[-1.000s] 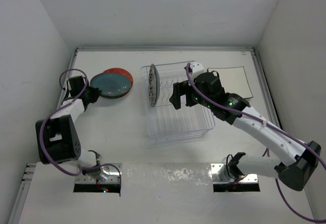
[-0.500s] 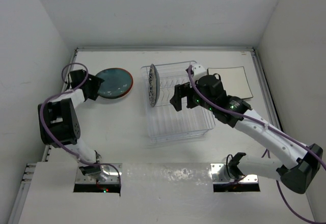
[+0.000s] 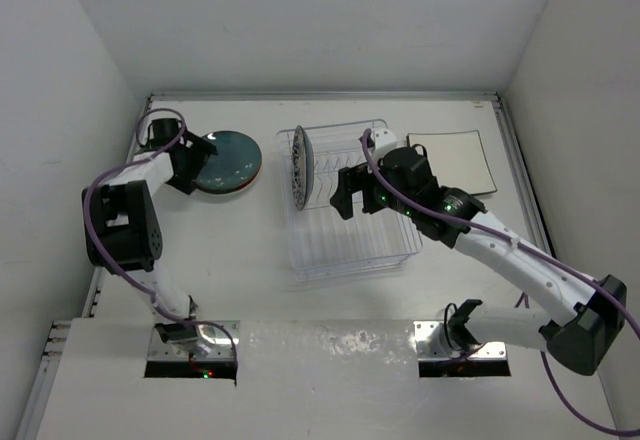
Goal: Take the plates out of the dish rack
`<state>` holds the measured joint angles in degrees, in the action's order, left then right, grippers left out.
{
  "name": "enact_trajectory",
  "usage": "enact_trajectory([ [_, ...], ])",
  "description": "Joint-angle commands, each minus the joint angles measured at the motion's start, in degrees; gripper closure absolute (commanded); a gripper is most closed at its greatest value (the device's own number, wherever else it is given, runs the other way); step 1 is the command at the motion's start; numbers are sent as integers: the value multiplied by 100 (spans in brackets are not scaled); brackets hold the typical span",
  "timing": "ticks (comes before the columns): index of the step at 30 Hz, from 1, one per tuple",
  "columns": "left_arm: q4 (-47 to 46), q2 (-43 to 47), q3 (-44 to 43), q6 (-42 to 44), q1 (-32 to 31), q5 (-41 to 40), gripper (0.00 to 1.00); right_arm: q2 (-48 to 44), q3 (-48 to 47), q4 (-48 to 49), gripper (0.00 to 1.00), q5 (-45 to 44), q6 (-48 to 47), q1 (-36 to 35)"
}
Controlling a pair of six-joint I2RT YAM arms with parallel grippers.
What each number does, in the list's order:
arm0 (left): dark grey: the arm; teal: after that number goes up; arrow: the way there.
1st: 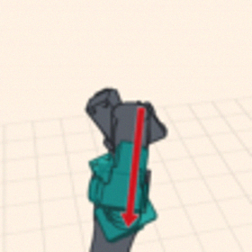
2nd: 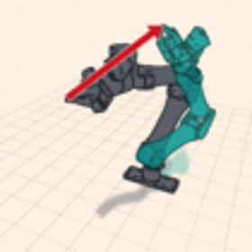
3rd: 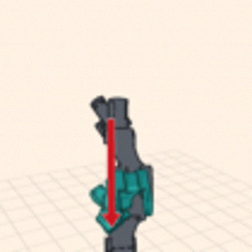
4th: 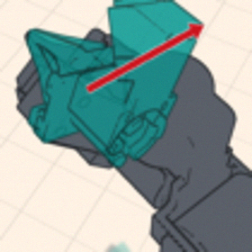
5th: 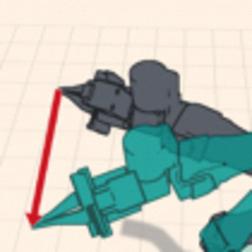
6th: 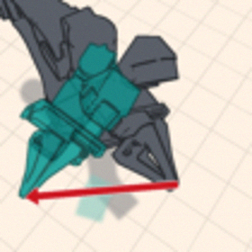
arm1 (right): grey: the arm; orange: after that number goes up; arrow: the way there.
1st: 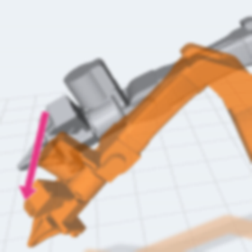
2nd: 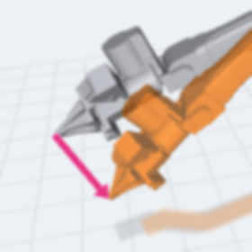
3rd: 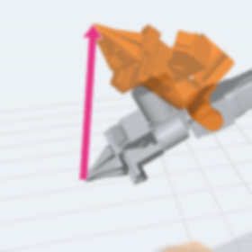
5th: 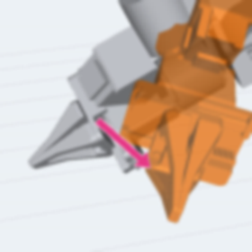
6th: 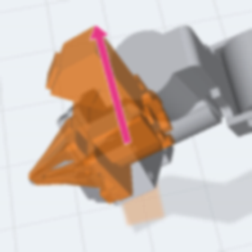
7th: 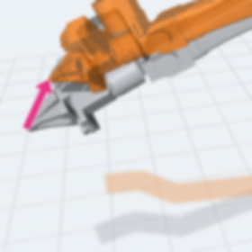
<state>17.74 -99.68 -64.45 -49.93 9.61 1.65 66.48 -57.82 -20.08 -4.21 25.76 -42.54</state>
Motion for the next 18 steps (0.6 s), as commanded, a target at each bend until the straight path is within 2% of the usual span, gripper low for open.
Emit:
enact_trajectory([
  [1,1079,-165,-690,238,-64,-681,0,49,-36,180,1,69,78,9],
  [7,1679,-132,-1104,256,-73,-1069,0,225,-246,-171,1,-273,166,1],
  [10,1917,53,-1245,265,-82,-1403,0,541,-571,-637,1,-537,96,-8],
  [14,2444,1,-1606,431,-64,-1457,0,919,-914,-980,1,-862,35,-157],
  [17,2630,351,-1633,606,-73,-1466,0,1191,-1265,-1024,1,-1195,61,-446],
  [18,2499,822,-1433,686,-73,-1405,0,1296,-1571,-1068,1,-1362,61,-526],
])
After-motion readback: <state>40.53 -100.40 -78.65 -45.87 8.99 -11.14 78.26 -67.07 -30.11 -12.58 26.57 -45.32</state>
